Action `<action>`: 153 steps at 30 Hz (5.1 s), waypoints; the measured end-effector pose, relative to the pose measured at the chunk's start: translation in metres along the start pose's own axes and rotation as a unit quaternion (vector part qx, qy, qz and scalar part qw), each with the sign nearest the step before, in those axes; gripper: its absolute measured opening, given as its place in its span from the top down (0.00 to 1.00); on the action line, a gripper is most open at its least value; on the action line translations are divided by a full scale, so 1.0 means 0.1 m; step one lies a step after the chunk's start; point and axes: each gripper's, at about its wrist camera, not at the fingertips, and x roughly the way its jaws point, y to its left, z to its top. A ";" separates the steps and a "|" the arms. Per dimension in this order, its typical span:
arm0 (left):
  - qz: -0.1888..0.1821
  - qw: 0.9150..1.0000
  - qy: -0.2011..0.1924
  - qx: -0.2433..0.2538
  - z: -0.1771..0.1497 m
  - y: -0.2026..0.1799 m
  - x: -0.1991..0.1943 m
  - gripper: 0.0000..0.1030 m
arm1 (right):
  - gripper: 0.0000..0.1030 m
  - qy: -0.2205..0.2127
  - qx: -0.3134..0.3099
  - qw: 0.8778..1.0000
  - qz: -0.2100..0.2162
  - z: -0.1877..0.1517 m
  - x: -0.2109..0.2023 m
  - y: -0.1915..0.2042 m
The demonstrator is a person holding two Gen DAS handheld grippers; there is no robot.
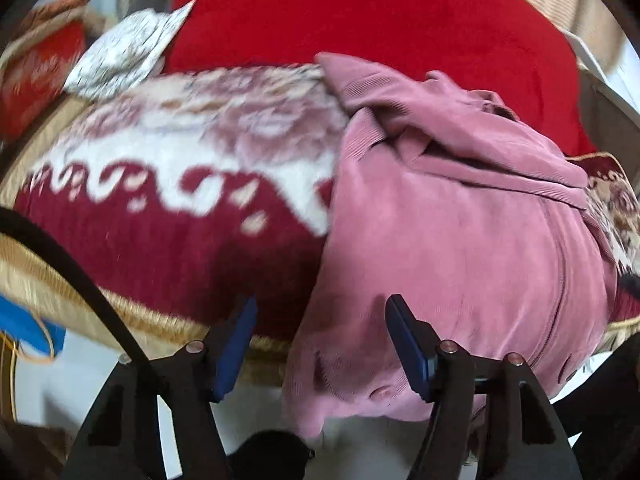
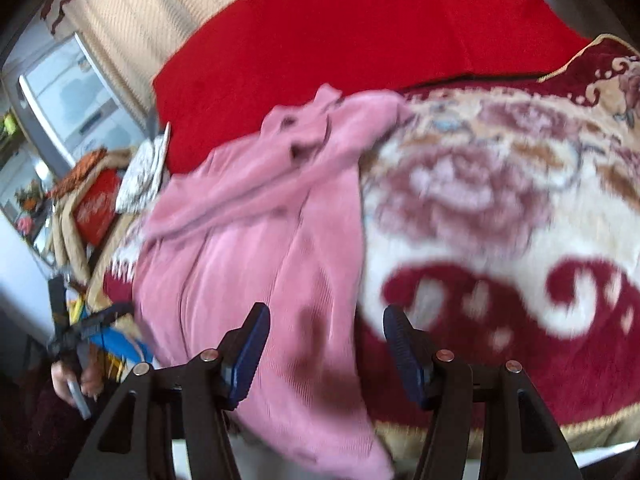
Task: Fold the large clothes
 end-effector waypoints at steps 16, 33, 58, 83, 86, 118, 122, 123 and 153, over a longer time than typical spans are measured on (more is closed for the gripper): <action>-0.063 0.995 0.074 -0.012 -0.14 0.06 0.27 0.65 | 0.33 0.082 -0.033 0.996 0.022 -0.48 0.29 0.21; -0.020 0.986 0.165 -0.026 -0.38 0.28 0.67 0.36 | 0.36 0.135 -0.057 0.988 -0.047 -0.61 0.38 0.31; -0.069 0.983 0.164 -0.045 -0.54 0.34 0.60 0.96 | 0.87 0.154 -0.049 0.987 -0.009 -0.68 0.57 0.64; -0.055 0.981 -0.079 -0.168 2.30 0.20 0.76 0.88 | 0.84 -0.063 0.208 0.968 0.122 2.22 0.80 -0.50; -0.055 0.974 -0.024 -0.218 2.32 0.32 1.09 0.86 | 0.83 0.001 0.247 0.962 0.120 2.16 1.17 -0.78; 0.137 0.989 -0.053 0.010 1.99 -0.90 1.02 0.32 | 0.60 0.028 0.081 0.992 -0.096 2.54 1.96 0.15; 0.157 0.985 -0.062 0.034 1.98 -0.98 1.03 0.32 | 0.59 0.033 0.084 0.991 -0.103 2.51 2.14 0.12; 0.158 0.985 -0.065 0.035 1.98 -0.99 1.02 0.32 | 0.59 0.028 0.080 0.991 -0.105 2.51 2.11 0.17; 0.106 0.993 -0.053 -0.011 2.04 -0.98 0.87 0.32 | 0.49 -0.008 0.041 0.994 -0.103 2.33 1.72 0.63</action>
